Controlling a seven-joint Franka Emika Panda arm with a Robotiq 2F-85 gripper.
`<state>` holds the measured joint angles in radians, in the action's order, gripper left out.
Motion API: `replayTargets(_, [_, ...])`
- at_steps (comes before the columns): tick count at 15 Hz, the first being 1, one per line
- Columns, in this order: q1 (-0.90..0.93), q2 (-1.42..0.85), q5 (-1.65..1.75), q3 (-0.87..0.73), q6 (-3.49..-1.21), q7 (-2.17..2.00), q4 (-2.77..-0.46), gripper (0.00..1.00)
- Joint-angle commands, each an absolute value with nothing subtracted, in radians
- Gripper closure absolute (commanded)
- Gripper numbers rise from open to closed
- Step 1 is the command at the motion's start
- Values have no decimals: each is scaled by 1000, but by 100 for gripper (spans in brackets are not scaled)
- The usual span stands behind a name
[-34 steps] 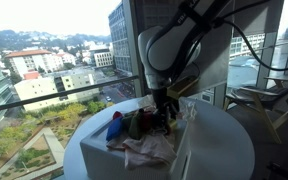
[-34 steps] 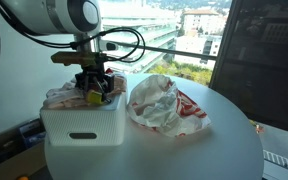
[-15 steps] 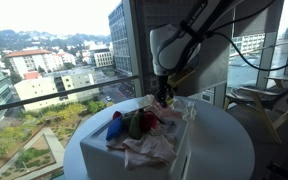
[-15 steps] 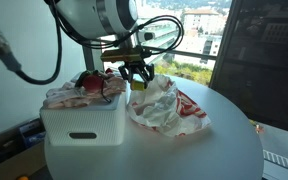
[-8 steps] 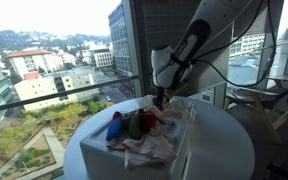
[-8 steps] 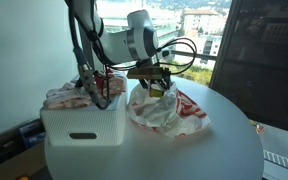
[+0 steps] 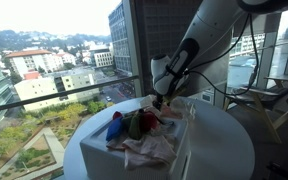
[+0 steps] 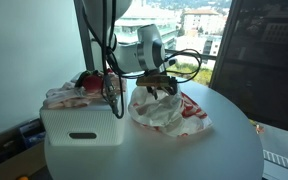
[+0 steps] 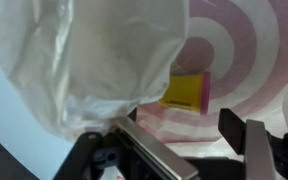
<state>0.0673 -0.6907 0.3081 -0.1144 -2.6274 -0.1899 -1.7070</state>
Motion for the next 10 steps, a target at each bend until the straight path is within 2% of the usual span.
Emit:
replayTargets(1, [126, -528, 312, -151, -2606, -223, -1866, 0])
replayTargets(6, [219, -290, 430, -191, -2559, -321, -2053, 0])
replayTargets(10, [182, -73, 333, -72, -2488, -265, -2199, 0])
